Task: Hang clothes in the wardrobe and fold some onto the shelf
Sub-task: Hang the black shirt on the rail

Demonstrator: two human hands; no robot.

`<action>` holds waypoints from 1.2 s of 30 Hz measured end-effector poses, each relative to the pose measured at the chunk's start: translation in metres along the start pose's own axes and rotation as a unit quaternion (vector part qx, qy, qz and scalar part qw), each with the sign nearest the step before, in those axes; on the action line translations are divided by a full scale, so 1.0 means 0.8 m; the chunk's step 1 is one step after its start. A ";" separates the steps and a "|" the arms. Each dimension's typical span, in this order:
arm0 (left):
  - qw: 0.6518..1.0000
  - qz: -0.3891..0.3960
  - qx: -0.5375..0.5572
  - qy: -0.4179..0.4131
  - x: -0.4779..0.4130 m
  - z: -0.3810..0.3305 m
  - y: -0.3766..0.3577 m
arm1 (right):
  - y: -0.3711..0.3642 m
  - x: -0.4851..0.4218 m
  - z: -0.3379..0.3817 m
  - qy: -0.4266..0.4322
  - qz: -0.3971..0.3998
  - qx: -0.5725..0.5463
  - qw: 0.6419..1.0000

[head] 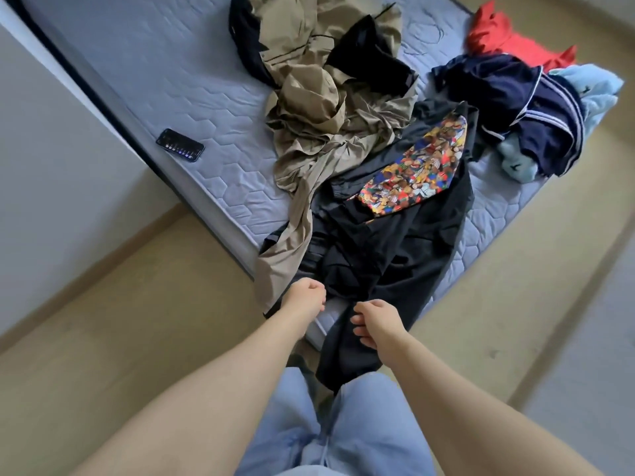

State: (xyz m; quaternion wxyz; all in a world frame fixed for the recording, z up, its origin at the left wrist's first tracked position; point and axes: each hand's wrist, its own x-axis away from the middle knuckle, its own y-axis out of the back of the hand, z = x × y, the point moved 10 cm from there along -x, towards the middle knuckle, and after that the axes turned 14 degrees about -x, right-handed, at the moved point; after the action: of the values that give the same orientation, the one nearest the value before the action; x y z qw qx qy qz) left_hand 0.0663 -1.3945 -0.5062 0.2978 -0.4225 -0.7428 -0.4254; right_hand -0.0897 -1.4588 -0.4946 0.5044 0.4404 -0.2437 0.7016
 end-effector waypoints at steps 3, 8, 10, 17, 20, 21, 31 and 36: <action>0.999 0.014 -0.035 -0.002 -0.021 -0.038 -0.017 | 0.017 -0.024 0.024 -0.013 -0.010 -0.026 1.000; 0.999 0.013 -0.041 0.001 -0.062 -0.090 -0.057 | 0.057 -0.078 0.058 -0.034 -0.017 -0.032 0.999; 1.000 0.004 -0.028 0.012 -0.080 -0.117 -0.077 | 0.079 -0.105 0.074 -0.046 -0.017 -0.007 0.999; 0.992 -0.016 0.059 0.108 -0.143 -0.158 -0.153 | 0.144 -0.214 0.128 -0.087 0.012 0.081 0.993; 0.990 -0.033 0.044 0.132 -0.183 -0.165 -0.178 | 0.164 -0.270 0.145 -0.093 0.015 0.103 0.990; 0.990 -0.044 0.020 0.135 -0.195 -0.168 -0.181 | 0.169 -0.287 0.149 -0.096 0.013 0.106 0.990; 0.918 -0.159 -0.345 -0.116 -0.342 -0.310 -0.238 | 0.166 -0.430 0.173 -0.119 -0.007 0.006 0.993; 0.866 -0.104 -0.485 -0.058 -0.407 -0.291 -0.260 | 0.164 -0.478 0.177 -0.110 -0.003 0.006 0.994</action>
State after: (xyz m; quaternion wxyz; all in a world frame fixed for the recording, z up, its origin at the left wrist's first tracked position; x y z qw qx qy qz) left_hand 0.0545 -1.7807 -0.7393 -0.0343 -0.4580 -0.4980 -0.7355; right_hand -0.1182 -1.8076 -0.7415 0.4738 0.5186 -0.2919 0.6491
